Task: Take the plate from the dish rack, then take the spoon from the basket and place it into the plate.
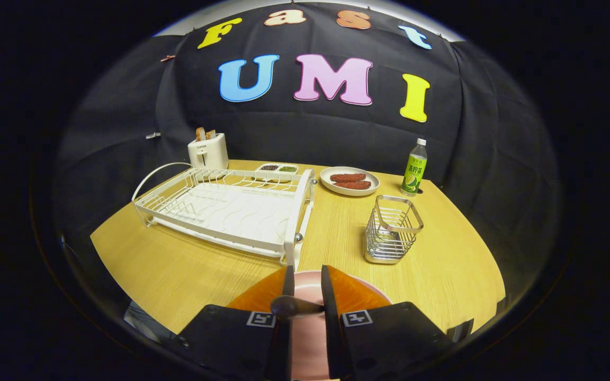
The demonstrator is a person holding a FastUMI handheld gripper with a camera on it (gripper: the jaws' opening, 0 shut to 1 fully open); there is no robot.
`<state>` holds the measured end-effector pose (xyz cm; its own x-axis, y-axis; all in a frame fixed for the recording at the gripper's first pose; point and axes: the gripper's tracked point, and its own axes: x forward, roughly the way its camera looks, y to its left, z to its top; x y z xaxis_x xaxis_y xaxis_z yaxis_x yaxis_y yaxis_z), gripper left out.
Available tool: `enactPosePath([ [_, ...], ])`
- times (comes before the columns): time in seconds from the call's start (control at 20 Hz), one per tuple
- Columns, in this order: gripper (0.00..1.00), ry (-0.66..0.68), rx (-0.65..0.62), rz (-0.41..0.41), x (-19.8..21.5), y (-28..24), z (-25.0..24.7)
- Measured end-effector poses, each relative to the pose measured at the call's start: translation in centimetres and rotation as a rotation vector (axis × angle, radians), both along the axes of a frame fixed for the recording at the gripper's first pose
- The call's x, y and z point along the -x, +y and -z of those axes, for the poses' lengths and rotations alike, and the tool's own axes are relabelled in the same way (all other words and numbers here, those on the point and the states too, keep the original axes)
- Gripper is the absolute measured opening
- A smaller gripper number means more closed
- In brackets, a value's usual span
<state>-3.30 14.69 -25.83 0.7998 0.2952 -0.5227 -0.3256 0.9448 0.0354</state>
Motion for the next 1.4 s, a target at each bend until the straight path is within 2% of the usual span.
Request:
enactPosePath([
  [0.2, 0.44, 0.062, 0.001, -0.015, 0.2, 1.1, 0.7],
  [0.45, 0.59, 0.142, -0.110, -0.009, 0.7, 2.8, -0.8],
  [0.55, 0.74, 0.158, -0.164, -0.007, 0.8, 3.4, -2.5],
  [0.65, 1.00, 0.145, -0.210, 0.007, 0.9, 3.5, -4.8],
  [0.85, 0.98, 0.043, -0.236, 0.041, -1.0, 2.6, -10.2],
  [1.05, 0.98, -0.127, -0.250, 0.110, -3.5, -0.2, -17.6],
  [1.3, 0.98, -0.375, -0.153, 0.195, -5.3, -5.6, -27.0],
  [1.4, 0.98, -0.420, -0.143, 0.236, -4.6, -7.0, -29.4],
])
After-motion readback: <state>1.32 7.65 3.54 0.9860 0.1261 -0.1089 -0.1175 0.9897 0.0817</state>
